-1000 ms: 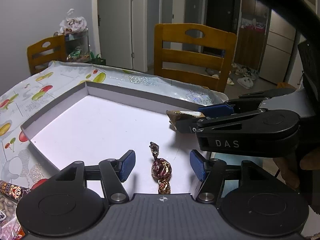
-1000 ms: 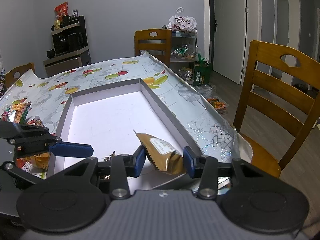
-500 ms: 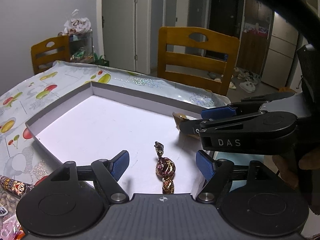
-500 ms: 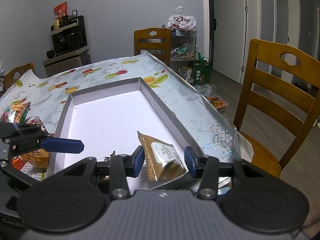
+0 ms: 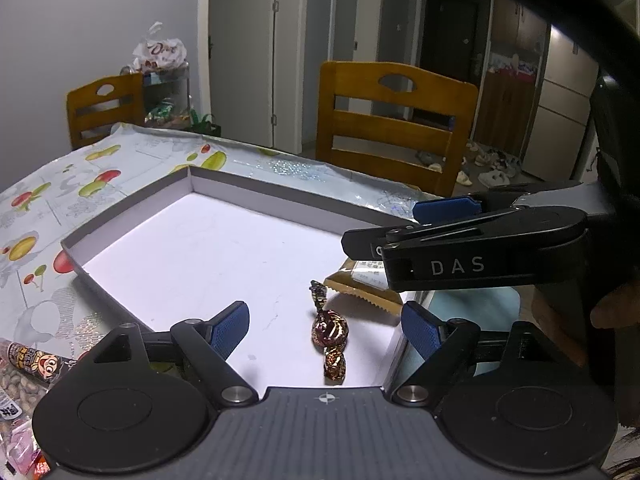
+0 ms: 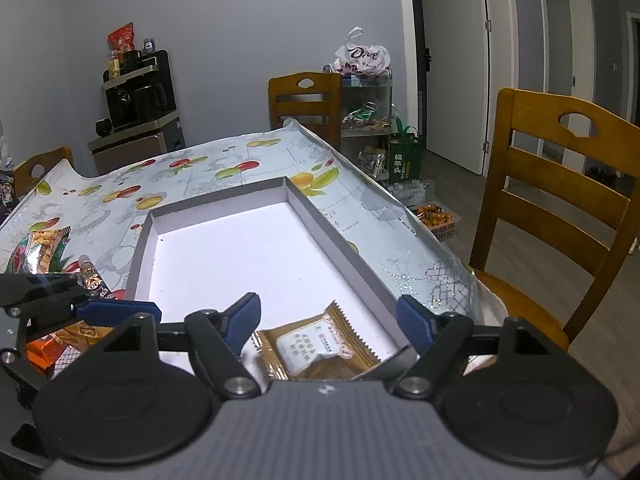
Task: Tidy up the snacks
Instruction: 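Open the right tool to drop the pastry while the left tool lowers the bonbon into the box, then move both open tools back over the snack pile, then grasp the orange candy packet with the left tool while the right tool grasps the orange chocolate bar, then lift the orange candy with the left tool while the right tool lifts the chocolate bar toward the box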
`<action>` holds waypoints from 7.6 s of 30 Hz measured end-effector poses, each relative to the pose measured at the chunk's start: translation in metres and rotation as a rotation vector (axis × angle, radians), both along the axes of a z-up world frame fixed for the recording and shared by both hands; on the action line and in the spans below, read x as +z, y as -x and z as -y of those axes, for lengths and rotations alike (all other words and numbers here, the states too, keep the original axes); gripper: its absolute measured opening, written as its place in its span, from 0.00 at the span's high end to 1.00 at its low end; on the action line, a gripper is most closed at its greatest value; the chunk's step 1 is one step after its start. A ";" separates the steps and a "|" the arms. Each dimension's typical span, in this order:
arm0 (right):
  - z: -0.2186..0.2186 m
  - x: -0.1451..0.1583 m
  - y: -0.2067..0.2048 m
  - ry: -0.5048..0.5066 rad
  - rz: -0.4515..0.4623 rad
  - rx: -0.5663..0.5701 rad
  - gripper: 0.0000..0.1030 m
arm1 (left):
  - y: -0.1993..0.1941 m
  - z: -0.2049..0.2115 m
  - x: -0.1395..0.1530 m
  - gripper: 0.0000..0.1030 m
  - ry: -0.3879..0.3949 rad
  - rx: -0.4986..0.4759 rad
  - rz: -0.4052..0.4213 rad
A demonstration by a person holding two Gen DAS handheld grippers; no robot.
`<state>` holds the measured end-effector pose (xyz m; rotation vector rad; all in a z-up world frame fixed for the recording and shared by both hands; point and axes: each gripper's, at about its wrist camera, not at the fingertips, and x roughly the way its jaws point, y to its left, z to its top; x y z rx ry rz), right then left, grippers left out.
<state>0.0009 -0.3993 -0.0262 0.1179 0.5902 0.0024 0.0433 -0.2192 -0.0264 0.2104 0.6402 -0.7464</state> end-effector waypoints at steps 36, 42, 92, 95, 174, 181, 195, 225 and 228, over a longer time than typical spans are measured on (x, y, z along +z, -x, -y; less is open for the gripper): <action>-0.073 0.019 0.007 -0.001 0.040 0.129 0.05 | 0.014 -0.112 0.023 0.00 0.096 0.239 0.059; -0.090 0.014 0.011 0.006 0.043 0.177 0.05 | 0.022 -0.142 0.020 0.00 0.176 0.260 0.051; -0.207 -0.011 0.033 0.127 0.012 0.705 0.03 | 0.052 -0.222 -0.008 0.00 0.036 0.351 0.110; -0.208 -0.016 0.033 0.094 -0.015 0.727 0.03 | 0.043 -0.211 -0.013 0.00 0.054 0.360 0.039; -0.214 -0.030 0.021 0.073 -0.049 0.906 0.79 | 0.034 -0.234 -0.029 0.55 0.098 0.393 -0.079; -0.199 -0.026 0.022 0.042 -0.049 0.872 0.79 | 0.039 -0.238 -0.025 0.56 0.097 0.369 -0.062; -0.180 -0.012 0.008 -0.039 0.025 0.780 0.79 | 0.054 -0.246 -0.002 0.74 0.099 0.341 0.017; -0.181 -0.003 0.013 -0.048 0.046 0.772 0.79 | 0.054 -0.239 -0.029 0.60 -0.023 0.320 0.013; -0.180 -0.002 0.013 -0.044 0.048 0.767 0.79 | 0.056 -0.240 -0.026 0.61 -0.016 0.326 0.027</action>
